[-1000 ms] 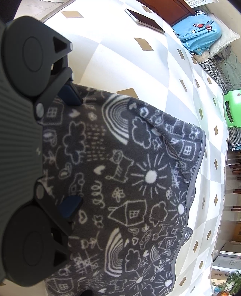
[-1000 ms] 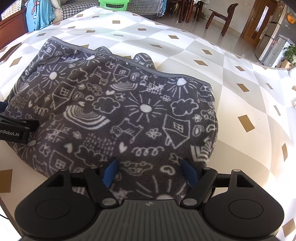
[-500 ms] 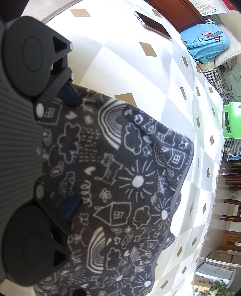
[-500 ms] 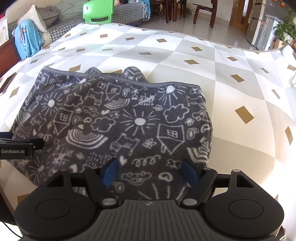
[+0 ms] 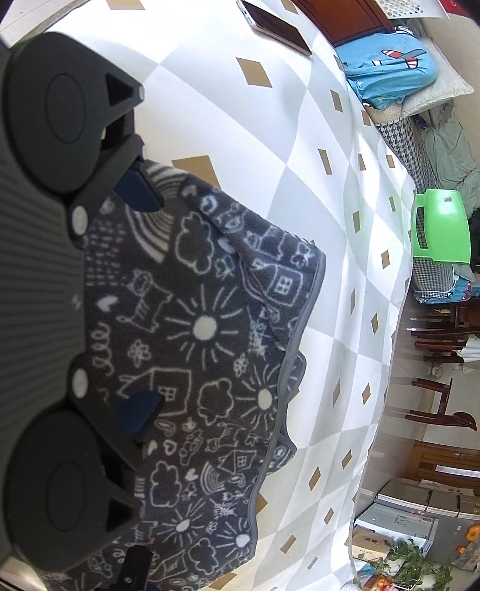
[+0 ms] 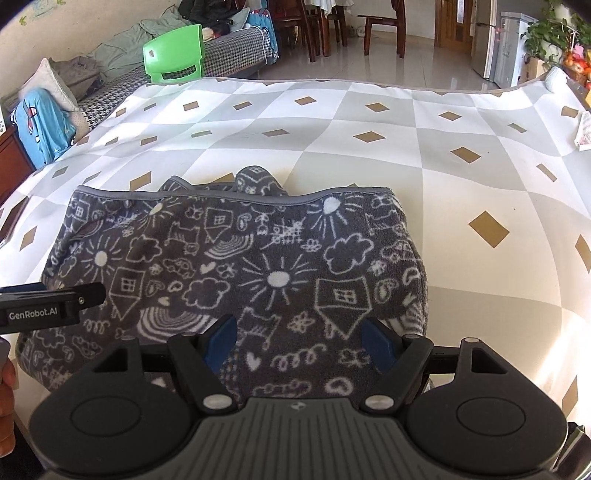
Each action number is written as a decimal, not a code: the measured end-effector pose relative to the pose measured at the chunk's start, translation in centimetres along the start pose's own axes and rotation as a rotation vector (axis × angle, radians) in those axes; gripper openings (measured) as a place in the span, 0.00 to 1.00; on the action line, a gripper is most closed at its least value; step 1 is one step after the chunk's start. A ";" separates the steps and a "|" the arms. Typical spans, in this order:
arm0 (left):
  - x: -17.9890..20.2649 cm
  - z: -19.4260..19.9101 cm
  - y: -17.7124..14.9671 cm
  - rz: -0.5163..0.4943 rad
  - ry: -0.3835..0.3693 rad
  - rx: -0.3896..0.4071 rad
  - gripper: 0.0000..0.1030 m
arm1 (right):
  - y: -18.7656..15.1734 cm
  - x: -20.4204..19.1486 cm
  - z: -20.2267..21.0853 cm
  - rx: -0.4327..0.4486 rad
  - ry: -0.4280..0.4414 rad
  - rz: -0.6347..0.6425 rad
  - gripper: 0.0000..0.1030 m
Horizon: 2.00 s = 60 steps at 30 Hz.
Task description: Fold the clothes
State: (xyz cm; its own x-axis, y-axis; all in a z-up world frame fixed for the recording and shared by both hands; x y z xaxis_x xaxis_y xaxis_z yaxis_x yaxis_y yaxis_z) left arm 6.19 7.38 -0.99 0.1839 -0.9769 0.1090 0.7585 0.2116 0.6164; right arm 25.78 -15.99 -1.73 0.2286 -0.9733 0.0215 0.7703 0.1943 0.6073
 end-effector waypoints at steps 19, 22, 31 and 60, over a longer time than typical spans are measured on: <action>-4.3 -6.9 4.6 0.227 -0.024 -0.038 1.00 | -0.4 -0.3 -1.6 -0.013 -0.014 0.045 0.73; -4.6 -7.9 4.7 0.237 -0.012 -0.047 1.00 | -0.5 -0.4 -1.7 -0.006 -0.012 0.057 0.74; -4.0 -8.5 4.0 0.194 0.029 -0.028 1.00 | -0.4 0.0 -1.6 0.012 0.009 0.046 0.74; -3.5 -8.4 3.5 0.156 0.041 0.003 1.00 | 6.4 0.6 -4.5 -0.023 0.083 0.148 0.73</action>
State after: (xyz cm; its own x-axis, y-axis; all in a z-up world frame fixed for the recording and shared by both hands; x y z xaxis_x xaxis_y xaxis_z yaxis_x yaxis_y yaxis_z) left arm 13.40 11.77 -5.76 0.3244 -0.9302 0.1717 0.7173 0.3602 0.5965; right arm 33.50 -14.76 -1.44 0.3883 -0.9205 0.0432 0.7375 0.3386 0.5844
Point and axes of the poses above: each gripper's, at about its wrist camera, not at the fingertips, and z roughly against the way its jaws point, x to its right, y to its top, the point moved 7 cm from there along -z, roughly the way its jaws point, and after that the axes turned 7 degrees about -y, right-handed, at the moved point
